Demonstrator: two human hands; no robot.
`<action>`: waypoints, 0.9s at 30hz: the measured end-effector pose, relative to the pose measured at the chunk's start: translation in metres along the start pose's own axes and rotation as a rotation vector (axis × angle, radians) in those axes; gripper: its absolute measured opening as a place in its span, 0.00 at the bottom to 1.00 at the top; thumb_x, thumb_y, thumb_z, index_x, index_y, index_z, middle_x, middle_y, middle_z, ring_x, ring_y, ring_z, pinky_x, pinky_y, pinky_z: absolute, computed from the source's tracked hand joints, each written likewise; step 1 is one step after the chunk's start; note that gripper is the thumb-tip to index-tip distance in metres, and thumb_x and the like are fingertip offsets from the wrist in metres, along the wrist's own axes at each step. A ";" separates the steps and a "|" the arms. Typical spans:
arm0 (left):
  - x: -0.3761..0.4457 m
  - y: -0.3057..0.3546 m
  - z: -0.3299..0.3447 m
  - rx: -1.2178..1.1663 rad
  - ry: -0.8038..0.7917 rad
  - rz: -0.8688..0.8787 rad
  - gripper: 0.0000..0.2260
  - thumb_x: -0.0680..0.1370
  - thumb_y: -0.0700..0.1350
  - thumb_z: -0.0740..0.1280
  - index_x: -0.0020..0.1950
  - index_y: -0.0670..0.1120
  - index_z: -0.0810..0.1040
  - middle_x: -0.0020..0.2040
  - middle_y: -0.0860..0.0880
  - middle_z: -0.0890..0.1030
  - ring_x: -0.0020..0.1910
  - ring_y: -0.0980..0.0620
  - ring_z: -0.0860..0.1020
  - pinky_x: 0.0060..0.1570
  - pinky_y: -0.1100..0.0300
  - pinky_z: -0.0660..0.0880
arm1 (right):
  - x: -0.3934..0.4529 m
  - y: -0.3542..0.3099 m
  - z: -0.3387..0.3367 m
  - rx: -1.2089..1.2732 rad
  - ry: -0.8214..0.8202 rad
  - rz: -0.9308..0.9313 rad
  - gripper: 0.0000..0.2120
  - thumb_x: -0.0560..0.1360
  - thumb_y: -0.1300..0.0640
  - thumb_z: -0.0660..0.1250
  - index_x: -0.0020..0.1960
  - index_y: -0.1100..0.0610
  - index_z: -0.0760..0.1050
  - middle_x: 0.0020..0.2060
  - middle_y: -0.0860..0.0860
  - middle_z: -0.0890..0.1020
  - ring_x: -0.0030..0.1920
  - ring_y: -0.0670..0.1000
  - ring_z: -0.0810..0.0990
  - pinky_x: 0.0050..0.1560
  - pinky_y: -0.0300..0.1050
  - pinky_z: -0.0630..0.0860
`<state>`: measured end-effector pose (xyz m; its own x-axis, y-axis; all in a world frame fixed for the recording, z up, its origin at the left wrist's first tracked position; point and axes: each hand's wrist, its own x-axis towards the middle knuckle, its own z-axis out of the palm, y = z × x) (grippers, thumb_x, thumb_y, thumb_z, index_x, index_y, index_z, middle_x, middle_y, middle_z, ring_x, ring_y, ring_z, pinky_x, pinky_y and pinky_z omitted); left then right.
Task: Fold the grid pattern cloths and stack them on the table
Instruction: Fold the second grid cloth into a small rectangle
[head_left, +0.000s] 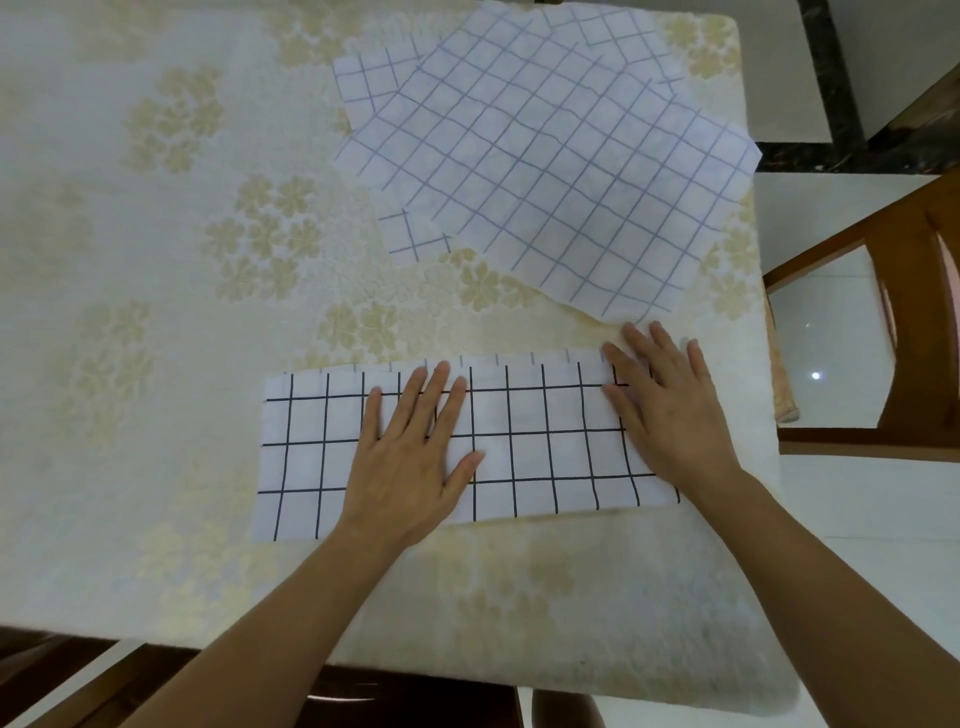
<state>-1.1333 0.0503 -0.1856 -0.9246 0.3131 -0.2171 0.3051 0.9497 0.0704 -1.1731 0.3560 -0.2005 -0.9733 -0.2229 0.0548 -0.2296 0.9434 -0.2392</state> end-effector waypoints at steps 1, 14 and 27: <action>0.001 0.000 0.000 0.003 0.001 -0.004 0.32 0.82 0.64 0.43 0.82 0.49 0.45 0.82 0.48 0.44 0.80 0.49 0.43 0.75 0.38 0.52 | 0.003 0.003 0.000 -0.004 0.010 -0.031 0.24 0.84 0.45 0.53 0.74 0.56 0.70 0.77 0.55 0.66 0.79 0.56 0.57 0.78 0.60 0.51; 0.009 0.002 0.003 -0.006 0.022 -0.075 0.32 0.82 0.64 0.44 0.82 0.48 0.46 0.82 0.48 0.46 0.80 0.47 0.47 0.75 0.37 0.53 | -0.022 -0.032 0.000 -0.077 -0.180 -0.016 0.35 0.82 0.35 0.44 0.82 0.55 0.45 0.81 0.53 0.46 0.81 0.54 0.43 0.79 0.57 0.50; 0.013 -0.012 0.001 -0.038 0.064 -0.093 0.31 0.82 0.64 0.48 0.82 0.51 0.47 0.82 0.49 0.46 0.80 0.48 0.46 0.75 0.37 0.51 | 0.000 -0.025 0.000 -0.108 -0.199 -0.023 0.37 0.81 0.34 0.46 0.82 0.55 0.44 0.81 0.53 0.46 0.81 0.54 0.42 0.78 0.60 0.52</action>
<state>-1.1487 0.0431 -0.1901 -0.9616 0.2219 -0.1615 0.2095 0.9736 0.0903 -1.1675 0.3321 -0.1941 -0.9507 -0.2785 -0.1363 -0.2607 0.9560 -0.1347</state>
